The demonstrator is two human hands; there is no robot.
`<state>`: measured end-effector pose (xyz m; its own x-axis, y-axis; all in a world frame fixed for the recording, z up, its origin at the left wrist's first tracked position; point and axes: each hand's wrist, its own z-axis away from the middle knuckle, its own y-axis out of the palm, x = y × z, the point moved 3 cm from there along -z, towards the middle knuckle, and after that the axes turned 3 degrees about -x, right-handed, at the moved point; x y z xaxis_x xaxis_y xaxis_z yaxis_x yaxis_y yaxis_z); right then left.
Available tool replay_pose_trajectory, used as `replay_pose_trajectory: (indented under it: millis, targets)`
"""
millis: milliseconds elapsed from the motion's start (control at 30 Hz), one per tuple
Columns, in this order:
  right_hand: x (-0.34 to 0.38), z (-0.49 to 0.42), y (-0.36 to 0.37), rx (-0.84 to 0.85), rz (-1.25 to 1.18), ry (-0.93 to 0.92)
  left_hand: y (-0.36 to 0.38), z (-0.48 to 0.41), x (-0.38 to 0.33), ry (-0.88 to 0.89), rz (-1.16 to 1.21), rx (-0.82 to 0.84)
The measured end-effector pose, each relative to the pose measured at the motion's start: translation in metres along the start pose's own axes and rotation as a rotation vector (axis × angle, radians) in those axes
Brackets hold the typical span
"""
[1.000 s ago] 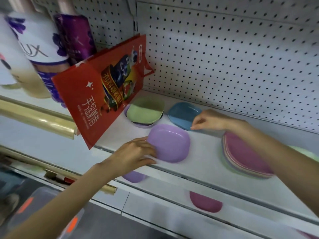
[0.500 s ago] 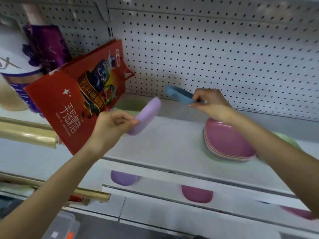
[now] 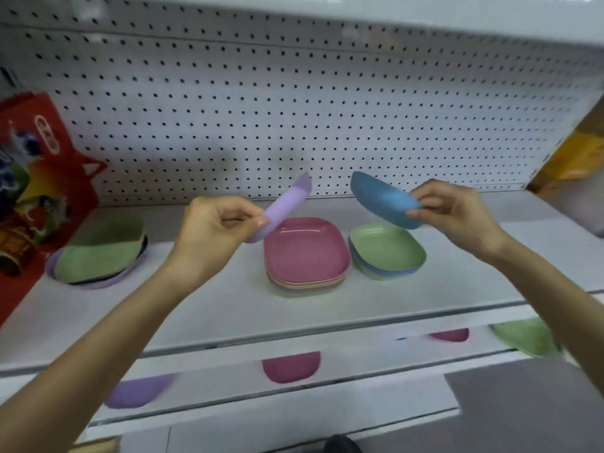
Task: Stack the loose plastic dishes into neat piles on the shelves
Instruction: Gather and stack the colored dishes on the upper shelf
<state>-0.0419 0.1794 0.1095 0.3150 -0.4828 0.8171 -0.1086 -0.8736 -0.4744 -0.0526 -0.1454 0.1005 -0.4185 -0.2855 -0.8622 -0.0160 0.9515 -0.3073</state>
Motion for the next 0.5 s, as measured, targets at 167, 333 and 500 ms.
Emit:
replay_pose_trajectory:
  millis: [167,333,500]
  targets:
    - [-0.037,0.025,-0.026,0.204,0.368,-0.028,0.051,-0.024,-0.010,0.033,-0.020,0.064]
    - [-0.079,0.027,-0.032,0.394,0.590,-0.117,0.092,-0.035,-0.010,0.057,-0.063,0.042]
    - [-0.104,0.011,-0.038,0.571,0.607,-0.280,0.126,-0.038,-0.016,0.019,-0.115,0.028]
